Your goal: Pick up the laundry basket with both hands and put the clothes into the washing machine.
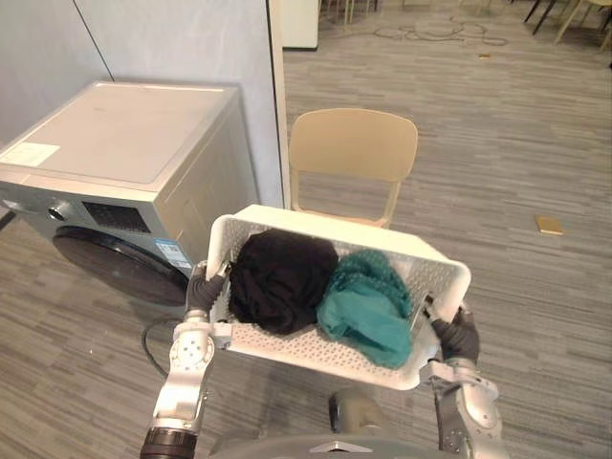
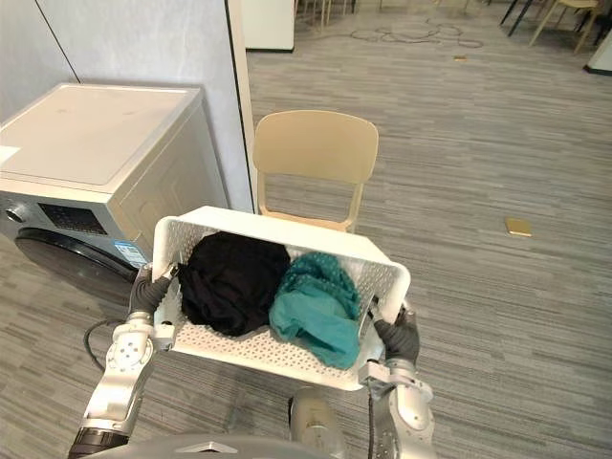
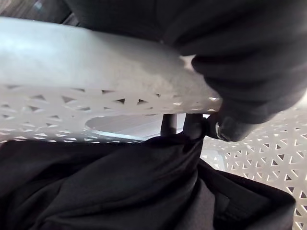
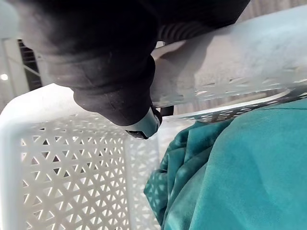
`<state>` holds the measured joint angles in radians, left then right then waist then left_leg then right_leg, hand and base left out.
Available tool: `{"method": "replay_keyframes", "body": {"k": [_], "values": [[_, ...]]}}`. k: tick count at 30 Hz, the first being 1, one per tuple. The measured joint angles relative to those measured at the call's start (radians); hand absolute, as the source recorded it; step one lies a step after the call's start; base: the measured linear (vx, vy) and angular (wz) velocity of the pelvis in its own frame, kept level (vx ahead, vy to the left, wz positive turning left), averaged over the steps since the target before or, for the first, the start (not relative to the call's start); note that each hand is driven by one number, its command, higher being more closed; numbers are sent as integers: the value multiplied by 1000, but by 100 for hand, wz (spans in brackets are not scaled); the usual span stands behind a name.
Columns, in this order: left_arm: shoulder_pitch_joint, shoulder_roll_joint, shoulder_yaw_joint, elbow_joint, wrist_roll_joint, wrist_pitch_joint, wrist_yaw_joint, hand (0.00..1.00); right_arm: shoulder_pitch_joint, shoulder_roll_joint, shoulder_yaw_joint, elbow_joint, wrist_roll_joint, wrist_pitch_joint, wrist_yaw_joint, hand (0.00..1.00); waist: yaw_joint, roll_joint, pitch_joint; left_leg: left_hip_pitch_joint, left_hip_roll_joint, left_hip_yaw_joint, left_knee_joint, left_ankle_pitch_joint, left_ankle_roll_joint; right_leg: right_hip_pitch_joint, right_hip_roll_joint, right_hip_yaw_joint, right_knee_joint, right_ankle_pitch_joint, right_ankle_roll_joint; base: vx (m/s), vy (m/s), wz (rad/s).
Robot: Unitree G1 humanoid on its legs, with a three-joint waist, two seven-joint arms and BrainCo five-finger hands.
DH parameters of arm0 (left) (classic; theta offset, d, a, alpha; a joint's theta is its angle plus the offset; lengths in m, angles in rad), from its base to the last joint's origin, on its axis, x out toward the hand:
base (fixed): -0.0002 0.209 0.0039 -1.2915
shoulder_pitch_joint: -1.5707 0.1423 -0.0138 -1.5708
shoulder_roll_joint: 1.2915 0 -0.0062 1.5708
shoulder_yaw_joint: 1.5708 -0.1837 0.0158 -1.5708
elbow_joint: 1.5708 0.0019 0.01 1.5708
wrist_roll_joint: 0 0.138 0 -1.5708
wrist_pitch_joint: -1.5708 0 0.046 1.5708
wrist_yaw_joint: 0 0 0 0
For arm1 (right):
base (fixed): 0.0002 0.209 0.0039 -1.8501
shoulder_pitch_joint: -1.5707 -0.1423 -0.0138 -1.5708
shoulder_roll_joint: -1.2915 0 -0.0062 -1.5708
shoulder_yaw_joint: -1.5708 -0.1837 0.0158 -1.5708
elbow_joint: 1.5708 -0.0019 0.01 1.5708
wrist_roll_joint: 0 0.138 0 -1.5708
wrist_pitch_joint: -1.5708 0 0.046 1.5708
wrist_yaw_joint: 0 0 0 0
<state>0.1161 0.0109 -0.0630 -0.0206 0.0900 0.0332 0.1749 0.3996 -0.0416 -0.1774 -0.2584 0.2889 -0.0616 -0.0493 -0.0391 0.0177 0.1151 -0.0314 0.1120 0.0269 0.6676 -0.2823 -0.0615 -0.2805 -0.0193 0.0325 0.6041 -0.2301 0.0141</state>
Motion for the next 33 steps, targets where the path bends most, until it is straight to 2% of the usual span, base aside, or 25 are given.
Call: {"method": "replay_keyframes", "body": {"k": [2, 3, 4, 5, 6, 7, 8, 10, 11, 12, 13, 14, 16, 17, 18, 19, 20, 21, 22, 23, 25, 28, 29, 30, 33], "values": [[2, 1, 1, 1, -21, 0, 0, 100, -3, -8, -3, -13, 0, -1, -3, 100, 12, -1, 8, -73, 66, 10, 226, 119, 60, 56, 46, -19, 7, -29, -36, 257, -220, -19], [4, 4, 4, 3, -29, 0, 0, 100, -2, -6, -7, -12, 0, 0, -2, 100, 25, -4, 15, -101, 95, 29, 307, 220, 90, 92, 68, -13, -2, -39, -51, 227, -166, -34], [5, 7, 4, 3, -29, 0, 0, 100, 0, -6, -6, -12, 0, 0, -2, 100, 28, -7, 17, -113, 102, 30, 335, 278, 106, 112, 75, -9, -14, -49, -62, 248, -123, -27], [9, 8, 3, 4, -29, -1, -2, 100, -1, -6, -9, -13, 0, 0, -3, 100, 29, -13, 23, -143, 105, 26, 395, 306, 101, 142, 84, -5, -38, -63, -90, 247, -77, -9], [10, 8, -1, 4, -29, -1, -5, 100, -1, -7, -16, -13, 0, 0, -3, 100, 27, -7, 22, -172, 93, 29, 423, 236, 69, 152, 87, 1, -51, -67, -98, 322, -25, -20], [11, -4, -8, 4, -29, -1, -6, 100, -2, -10, -34, -13, 0, 0, -3, 100, 30, 3, 26, -213, 37, 37, 402, 125, 54, 168, 78, 19, -81, -68, -102, 293, 45, -33], [17, -11, -7, 13, -29, -1, -6, 100, 1, -11, -35, -12, 0, 2, -2, 100, 31, 6, 28, -216, -3, 68, 288, 52, 36, 190, 70, 37, -110, -67, -102, 314, 97, -37], [20, -13, -5, 15, -29, -1, -6, 100, 2, -11, -34, -12, 0, 8, -2, 100, 31, 15, 30, -218, -25, 98, 108, 6, 21, 221, 65, 44, -148, -60, -90, 279, 126, -20], [20, -14, -6, 15, -29, -1, -6, 100, -1, -12, -36, -12, 0, 8, -3, 100, 32, 15, 29, -218, -40, 114, -16, 7, 13, 235, 57, 47, -157, -63, -81, 277, 141, -16], [20, -16, -9, 15, -29, -2, -6, 100, -4, -16, -38, -10, -4, 7, -4, 100, 37, 26, 22, -203, -46, 117, -124, 34, 15, 242, 57, 55, -159, -71, -67, 292, 144, -22], [20, -18, -10, 15, -29, -3, -6, 100, -7, -20, -39, -9, -4, 7, -4, 100, 41, 35, 18, -191, -44, 116, -199, 85, 27, 245, 64, 68, -151, -83, -52, 322, 150, -39], [19, -14, -4, 24, -29, -5, -5, 100, -20, -13, -31, 5, -7, 10, -4, 100, 48, 19, 18, -174, -55, 136, -218, 136, 62, 251, 56, 101, -128, -113, -26, 382, 179, -34], [19, -15, -2, 33, -29, -5, -6, 100, -20, -5, -32, 3, -22, 14, -4, 100, 43, 10, 15, -160, -78, 147, -206, 95, 85, 269, 31, 124, -119, -127, 1, 270, 141, -15], [19, -15, 0, 33, -29, -5, -6, 100, -20, -3, -31, 5, -21, 14, -4, 100, 40, 4, 19, -140, -88, 162, -204, 74, 90, 272, 20, 136, -88, -138, 25, 204, 134, -23], [20, -12, 7, 35, -29, -5, -6, 100, -21, 7, -29, 11, -21, 17, 2, 100, 45, -5, 24, -101, -104, 183, -212, 51, 97, 252, 5, 153, 10, -150, 111, 277, 179, -36], [21, -6, 14, 37, -28, -5, -6, 100, -23, 21, -24, 32, -22, 17, 8, 100, 45, -7, 26, -54, -113, 198, -227, 37, 105, 213, -11, 151, 131, -132, 213, 263, 131, -39], [21, 6, 17, 37, -27, -5, -6, 100, -29, 28, -20, 54, -22, 18, 15, 100, 44, -7, 25, -18, -116, 206, -245, 32, 110, 192, -25, 135, 193, -123, 232, 203, 81, -25], [21, 14, 17, 37, -27, -5, -6, 100, -31, 32, -18, 66, -22, 18, 20, 100, 41, -4, 22, 0, -117, 207, -258, 29, 115, 178, -42, 110, 221, -125, 210, 210, 59, -18], [21, 21, 20, 36, -27, -5, -6, 100, -38, 33, -12, 83, -22, 18, 22, 100, 39, 3, 17, 20, -116, 209, -280, 25, 117, 137, -85, 46, 242, -131, 153, 175, 41, -12], [21, 23, 22, 36, -27, -5, -6, 100, -48, 35, -12, 90, -22, 18, 23, 100, 39, 7, 14, 29, -111, 208, -293, 22, 113, 94, -124, -3, 238, -136, 116, 165, 24, -8], [21, 27, 21, 37, -27, -5, -6, 100, -51, 33, -13, 94, -22, 18, 25, 100, 37, 8, 15, 33, -93, 196, -295, 15, 103, 57, -146, -25, 184, -140, 94, 142, -76, 8], [20, 30, 20, 43, -27, -5, -6, 100, -49, 33, -13, 113, -21, 17, 26, 100, 23, 6, 13, 34, -59, 159, -261, -1, 72, 62, -156, -4, 50, -121, 85, 152, -202, 26], [18, 31, 19, 50, -27, -5, -6, 100, -48, 32, -14, 119, -21, 17, 27, 100, 22, 3, 12, 34, -51, 149, -242, -11, 53, 74, -159, 16, -22, -77, 82, 146, -278, 27], [10, 42, 14, 66, -27, -5, -6, 100, -45, 31, -12, 124, -20, 17, 27, 100, 19, -14, 9, 29, -49, 126, -207, -43, 7, 111, -165, 53, -110, 19, 139, 135, -308, 22], [1, 17, -8, 108, -27, -4, -5, 100, -48, -14, -24, 161, -16, 20, 26, 100, 27, 37, -9, 16, 2, 93, -221, -44, -19, 108, -111, 40, -100, 21, 133, 59, -272, 13]]}}
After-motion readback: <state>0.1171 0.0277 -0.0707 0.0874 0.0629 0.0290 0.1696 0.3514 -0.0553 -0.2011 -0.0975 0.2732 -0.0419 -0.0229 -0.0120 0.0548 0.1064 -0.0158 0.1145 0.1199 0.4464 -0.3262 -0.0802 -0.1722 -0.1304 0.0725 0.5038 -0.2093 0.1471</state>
